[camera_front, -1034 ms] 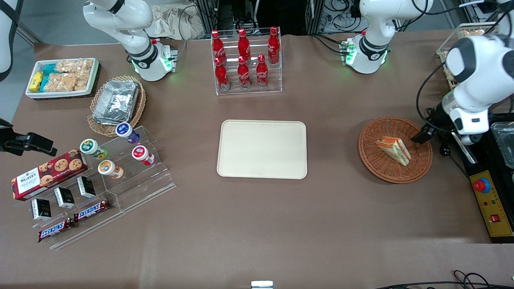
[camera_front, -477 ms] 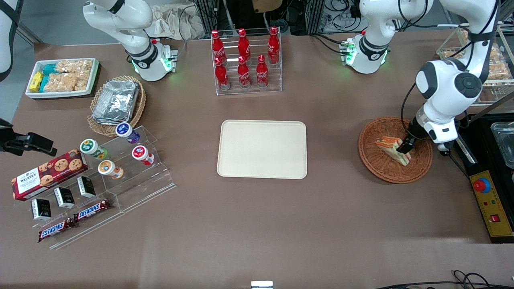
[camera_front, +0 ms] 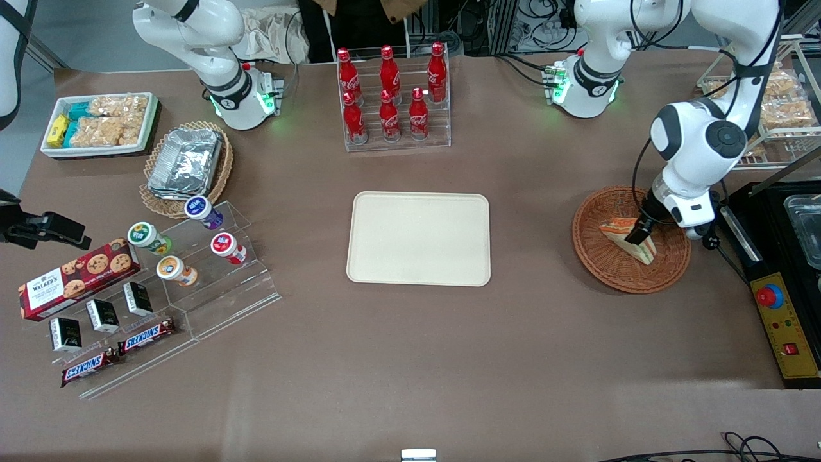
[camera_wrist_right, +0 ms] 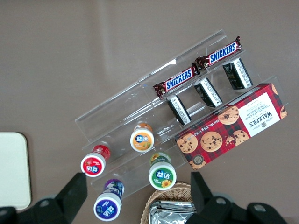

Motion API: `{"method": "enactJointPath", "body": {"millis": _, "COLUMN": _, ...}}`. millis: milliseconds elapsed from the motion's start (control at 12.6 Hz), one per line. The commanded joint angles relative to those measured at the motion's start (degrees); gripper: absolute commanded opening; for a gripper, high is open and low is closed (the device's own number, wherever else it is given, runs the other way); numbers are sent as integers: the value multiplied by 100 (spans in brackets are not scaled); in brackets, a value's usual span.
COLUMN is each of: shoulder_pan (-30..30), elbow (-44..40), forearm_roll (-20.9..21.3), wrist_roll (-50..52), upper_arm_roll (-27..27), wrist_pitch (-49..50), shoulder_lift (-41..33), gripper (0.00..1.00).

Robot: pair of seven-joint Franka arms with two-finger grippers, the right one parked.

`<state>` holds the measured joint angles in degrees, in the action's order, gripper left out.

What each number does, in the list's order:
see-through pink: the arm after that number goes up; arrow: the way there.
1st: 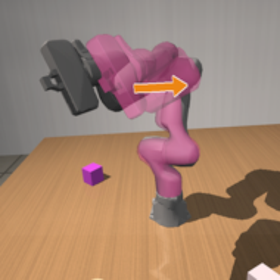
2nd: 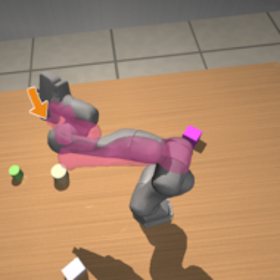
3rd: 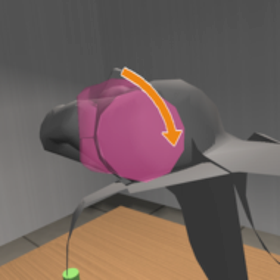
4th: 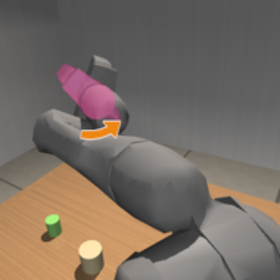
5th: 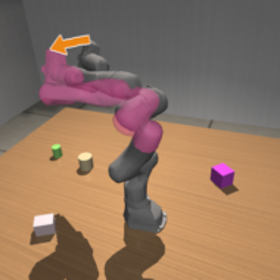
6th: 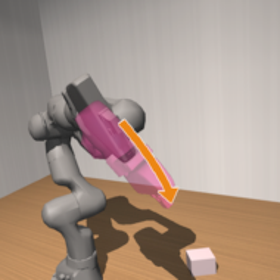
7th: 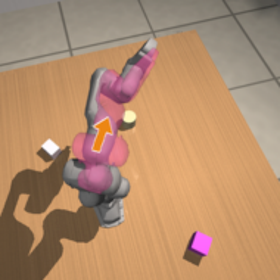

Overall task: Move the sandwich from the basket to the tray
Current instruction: 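Lower the left gripper and close it on the sandwich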

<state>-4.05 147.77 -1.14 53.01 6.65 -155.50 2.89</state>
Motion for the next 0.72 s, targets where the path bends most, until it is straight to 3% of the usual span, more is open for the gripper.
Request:
{"method": "enactJointPath", "body": {"millis": 0, "shoulder_pan": -25, "elbow": 50, "forearm_roll": 26, "wrist_roll": 130, "upper_arm_roll": -93, "wrist_pitch": -148, "shoulder_lift": 63, "gripper": 100}}
{"method": "enactJointPath", "body": {"millis": 80, "shoulder_pan": -25, "elbow": 50, "forearm_roll": 26, "wrist_roll": 130, "upper_arm_roll": -111, "wrist_pitch": -156, "shoulder_lift": 80, "gripper": 99}}
{"method": "enactJointPath", "body": {"millis": 159, "shoulder_pan": -25, "elbow": 50, "forearm_roll": 26, "wrist_roll": 130, "upper_arm_roll": -172, "wrist_pitch": -191, "shoulder_lift": 115, "gripper": 75}}
{"method": "enactJointPath", "body": {"millis": 239, "shoulder_pan": -25, "elbow": 50, "forearm_roll": 26, "wrist_roll": 130, "upper_arm_roll": -181, "wrist_pitch": -192, "shoulder_lift": 150, "gripper": 11}}
{"method": "enactJointPath", "body": {"millis": 318, "shoulder_pan": -25, "elbow": 42, "forearm_roll": 26, "wrist_roll": 122, "upper_arm_roll": -181, "wrist_pitch": -192, "shoulder_lift": 159, "gripper": 0}}
{"method": "enactJointPath", "body": {"millis": 636, "shoulder_pan": -25, "elbow": -20, "forearm_roll": 26, "wrist_roll": 60, "upper_arm_roll": -181, "wrist_pitch": -113, "shoulder_lift": -41, "gripper": 0}}
